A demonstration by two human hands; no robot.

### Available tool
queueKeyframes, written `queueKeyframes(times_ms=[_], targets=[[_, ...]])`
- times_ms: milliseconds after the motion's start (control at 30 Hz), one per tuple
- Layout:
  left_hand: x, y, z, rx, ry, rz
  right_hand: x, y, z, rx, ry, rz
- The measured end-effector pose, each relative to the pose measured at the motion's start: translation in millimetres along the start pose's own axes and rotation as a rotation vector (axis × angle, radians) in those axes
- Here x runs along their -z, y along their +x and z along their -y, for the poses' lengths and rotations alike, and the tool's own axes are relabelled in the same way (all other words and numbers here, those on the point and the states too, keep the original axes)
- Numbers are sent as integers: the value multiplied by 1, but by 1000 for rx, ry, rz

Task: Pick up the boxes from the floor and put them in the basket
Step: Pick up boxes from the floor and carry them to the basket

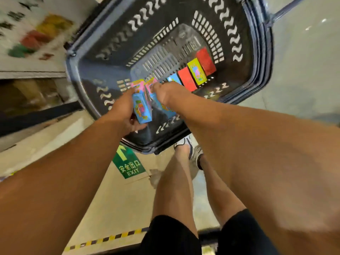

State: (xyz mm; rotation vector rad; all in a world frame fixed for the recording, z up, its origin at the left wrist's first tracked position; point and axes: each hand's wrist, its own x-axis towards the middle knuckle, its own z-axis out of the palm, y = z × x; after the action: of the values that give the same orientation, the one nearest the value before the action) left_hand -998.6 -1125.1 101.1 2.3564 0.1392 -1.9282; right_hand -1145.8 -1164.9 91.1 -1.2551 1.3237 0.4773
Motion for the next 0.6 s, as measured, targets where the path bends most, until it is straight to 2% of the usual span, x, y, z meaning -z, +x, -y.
queueKeyframes(times_ms=[233,400,500,600], targets=[[-35,88,5,52,121,-50,-28,74,-15,-62,-15,124],[-45,126,2,38,160,-44,-32,101,-30,-87,43,127],[-49,129,5,10,150,21,-33,106,-33,-93,169,119],[-49,128,13,35,184,28,-36,103,-32,-108,106,57]])
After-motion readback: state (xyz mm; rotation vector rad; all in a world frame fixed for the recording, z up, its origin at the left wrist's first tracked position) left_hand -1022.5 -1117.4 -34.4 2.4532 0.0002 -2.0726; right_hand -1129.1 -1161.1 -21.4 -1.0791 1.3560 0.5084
